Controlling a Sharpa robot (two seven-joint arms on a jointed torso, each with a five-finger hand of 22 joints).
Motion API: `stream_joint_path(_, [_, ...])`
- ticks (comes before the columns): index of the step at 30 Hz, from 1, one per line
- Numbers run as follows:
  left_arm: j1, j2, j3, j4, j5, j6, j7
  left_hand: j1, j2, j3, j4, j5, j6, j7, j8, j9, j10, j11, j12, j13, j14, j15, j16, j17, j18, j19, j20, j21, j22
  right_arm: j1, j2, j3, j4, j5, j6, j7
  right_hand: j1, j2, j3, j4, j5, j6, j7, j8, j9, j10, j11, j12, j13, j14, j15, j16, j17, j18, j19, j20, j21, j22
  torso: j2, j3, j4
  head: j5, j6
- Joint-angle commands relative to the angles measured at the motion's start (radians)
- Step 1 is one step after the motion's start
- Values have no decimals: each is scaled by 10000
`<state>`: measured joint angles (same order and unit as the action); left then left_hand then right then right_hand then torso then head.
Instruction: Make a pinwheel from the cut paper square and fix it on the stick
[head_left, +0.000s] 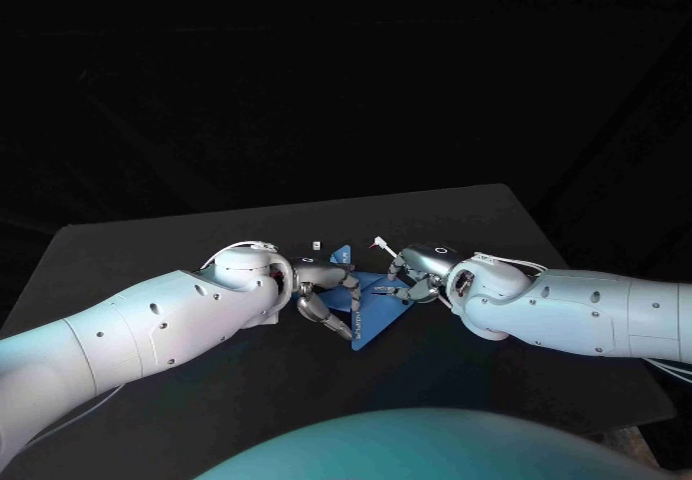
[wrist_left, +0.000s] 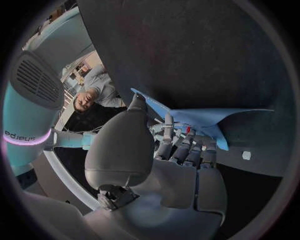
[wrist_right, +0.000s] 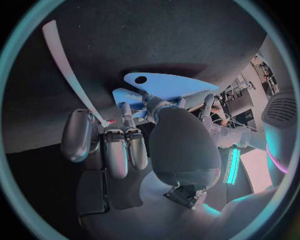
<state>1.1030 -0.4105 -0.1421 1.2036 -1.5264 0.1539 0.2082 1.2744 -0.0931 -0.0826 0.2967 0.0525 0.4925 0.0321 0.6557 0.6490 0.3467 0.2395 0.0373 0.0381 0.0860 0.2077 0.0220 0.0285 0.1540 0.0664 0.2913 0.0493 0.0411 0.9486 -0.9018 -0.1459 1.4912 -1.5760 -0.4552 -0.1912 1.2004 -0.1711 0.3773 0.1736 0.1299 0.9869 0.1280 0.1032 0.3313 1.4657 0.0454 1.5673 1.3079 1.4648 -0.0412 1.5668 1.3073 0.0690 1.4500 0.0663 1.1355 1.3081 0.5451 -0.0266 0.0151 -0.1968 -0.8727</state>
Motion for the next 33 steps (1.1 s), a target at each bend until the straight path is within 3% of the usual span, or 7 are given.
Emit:
stream_joint_path(1, [-7, 28, -1, 20, 221, 117, 9, -56, 81, 22, 2, -44, -208, 4, 149, 80, -3, 36, -12, -11, 6, 58, -35, 15, -123, -17, 4, -61, -16, 4, 21, 4, 36, -143, 43, -34, -25, -12, 64, -38, -61, 53, 6, 55, -14, 1051, 33, 35, 2629, 1060, 40, 40, 2635, 116, 50, 12, 44, 1199, 1, 1, 6, 5, 1])
stream_joint_path(11, [-9, 28, -1, 23, 426, 70, -1, -101, 28, -10, 5, -41, -1380, -7, 726, 326, -57, 163, -16, -16, -7, 185, -39, 9, -210, -10, 5, -58, -16, 5, 47, 4, 78, -144, 122, -15, -14, -15, 80, -54, -62, 57, 5, 57, -17, 1051, 33, 35, 2629, 1060, 39, 40, 2635, 114, 53, 11, 53, 1203, 1, -1, 2, 22, 1])
stream_joint_path(16, [-9, 23, -2, 25, 486, 98, -4, -119, 79, 13, 4, -44, -2126, -171, 719, 185, -24, 175, -11, -12, 5, 202, -34, 14, -234, -4, 3, -58, -16, 5, 56, 4, 84, -153, 113, -18, -2, -18, 100, -73, -63, 60, 5, 59, -20, 1051, 32, 35, 2629, 1060, 38, 40, 2635, 118, 49, 10, 34, 1198, 2, 0, 5, 29, 1])
stream_joint_path(20, [-9, 17, -2, 26, 506, 143, -11, -137, 138, 21, -1, -39, -2414, -239, 683, 53, 91, 180, 3, -1, 17, 209, -31, 19, -241, 2, 2, -56, -14, 5, 50, 4, 95, -176, 76, -30, 6, -17, 113, -84, -62, 62, 5, 59, -23, 1051, 31, 35, 2629, 1060, 37, 40, 2635, 113, 56, 9, 59, 1207, 1, 3, 1, 36, 1])
stream_joint_path(27, [-9, 6, -2, 29, 518, 185, -37, -107, 215, 58, -8, -42, -2393, -234, 770, 3, 149, 175, 8, 3, 21, 204, -29, 21, -241, 6, -1, -56, -13, 6, 20, 4, 120, -229, -36, -72, 15, -8, 157, -108, -29, 79, 3, 67, -28, 1051, 31, 35, 2629, 1060, 34, 40, 2635, 109, 64, 7, 79, 1216, 0, 1, -7, 46, 1])
stream_joint_path(33, [-9, 2, -2, 35, 519, 181, -53, -76, 300, 72, -9, -47, -1878, 28, 1554, 23, 286, 93, 8, 8, 42, 138, -26, 30, -192, 8, -5, -58, -14, 18, 7, 4, 111, -262, -55, -135, 15, -12, 177, -121, -10, 84, 3, 70, -32, 1051, 31, 35, 2629, 1060, 33, 40, 2635, 109, 64, 6, 77, 1217, -1, 2, -1, 35, 1])
